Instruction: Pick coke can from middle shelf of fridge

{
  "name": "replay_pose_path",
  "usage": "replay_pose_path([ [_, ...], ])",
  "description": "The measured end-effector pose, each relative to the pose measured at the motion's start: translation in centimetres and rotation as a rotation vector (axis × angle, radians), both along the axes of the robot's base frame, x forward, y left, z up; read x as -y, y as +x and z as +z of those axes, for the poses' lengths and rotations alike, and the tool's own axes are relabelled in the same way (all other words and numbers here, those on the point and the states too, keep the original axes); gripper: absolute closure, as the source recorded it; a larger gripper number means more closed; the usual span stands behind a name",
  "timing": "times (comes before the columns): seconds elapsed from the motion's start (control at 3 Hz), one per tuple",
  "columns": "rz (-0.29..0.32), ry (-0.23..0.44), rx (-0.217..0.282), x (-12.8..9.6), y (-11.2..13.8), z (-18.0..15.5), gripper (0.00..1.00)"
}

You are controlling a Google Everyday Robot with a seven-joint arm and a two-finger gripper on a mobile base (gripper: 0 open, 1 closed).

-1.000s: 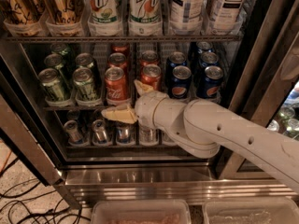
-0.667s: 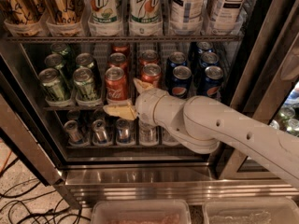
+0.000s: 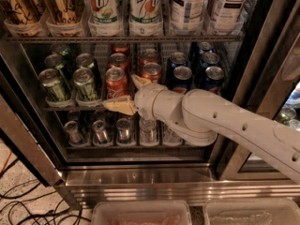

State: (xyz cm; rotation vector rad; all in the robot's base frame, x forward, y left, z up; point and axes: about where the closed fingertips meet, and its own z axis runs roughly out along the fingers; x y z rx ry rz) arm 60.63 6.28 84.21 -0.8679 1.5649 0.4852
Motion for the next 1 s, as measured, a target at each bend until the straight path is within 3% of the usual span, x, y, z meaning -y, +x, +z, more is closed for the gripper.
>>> replay_pose_path([
  [1.0, 0.045, 0.055, -0.010, -2.5, 0.6, -0.6, 0.28],
])
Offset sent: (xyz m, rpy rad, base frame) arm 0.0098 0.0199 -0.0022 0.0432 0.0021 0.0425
